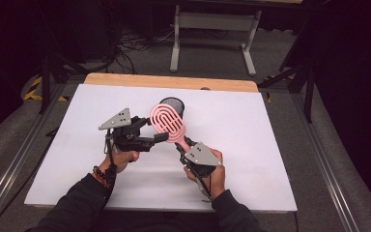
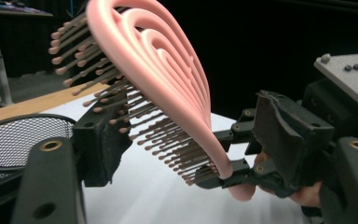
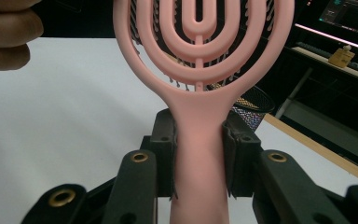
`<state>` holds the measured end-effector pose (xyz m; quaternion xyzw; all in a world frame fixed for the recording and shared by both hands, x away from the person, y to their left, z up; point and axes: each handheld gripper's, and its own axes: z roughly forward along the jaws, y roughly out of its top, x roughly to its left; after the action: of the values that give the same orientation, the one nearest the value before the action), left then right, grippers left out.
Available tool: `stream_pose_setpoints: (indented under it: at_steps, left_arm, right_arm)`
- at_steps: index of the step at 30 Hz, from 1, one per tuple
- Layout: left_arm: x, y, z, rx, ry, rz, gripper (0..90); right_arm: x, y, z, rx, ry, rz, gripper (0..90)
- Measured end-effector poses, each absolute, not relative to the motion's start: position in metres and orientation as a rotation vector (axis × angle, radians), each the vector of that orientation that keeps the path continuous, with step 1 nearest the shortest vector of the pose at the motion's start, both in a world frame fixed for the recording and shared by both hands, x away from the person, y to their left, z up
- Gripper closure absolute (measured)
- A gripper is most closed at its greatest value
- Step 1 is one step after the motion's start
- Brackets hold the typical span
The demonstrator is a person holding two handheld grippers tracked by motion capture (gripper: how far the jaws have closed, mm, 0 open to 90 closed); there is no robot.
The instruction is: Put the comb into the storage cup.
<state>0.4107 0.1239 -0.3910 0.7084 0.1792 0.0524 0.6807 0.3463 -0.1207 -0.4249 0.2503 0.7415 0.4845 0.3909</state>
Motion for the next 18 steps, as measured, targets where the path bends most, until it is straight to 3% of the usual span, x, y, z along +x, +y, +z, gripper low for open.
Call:
stream_pose_setpoints:
  at_steps: [12, 18]
  left_arm:
    - [0.405, 0.111, -0.386, 1.555, 0.448, 0.139, 48.5]
    - [0.406, 0.104, -0.388, 1.571, 0.459, 0.134, 50.5]
  right_arm:
    - [0.345, -0.120, -0.427, 0.652, 1.832, 1.192, 68.9]
    - [0.341, -0.111, -0.430, 0.601, 1.832, 1.169, 69.0]
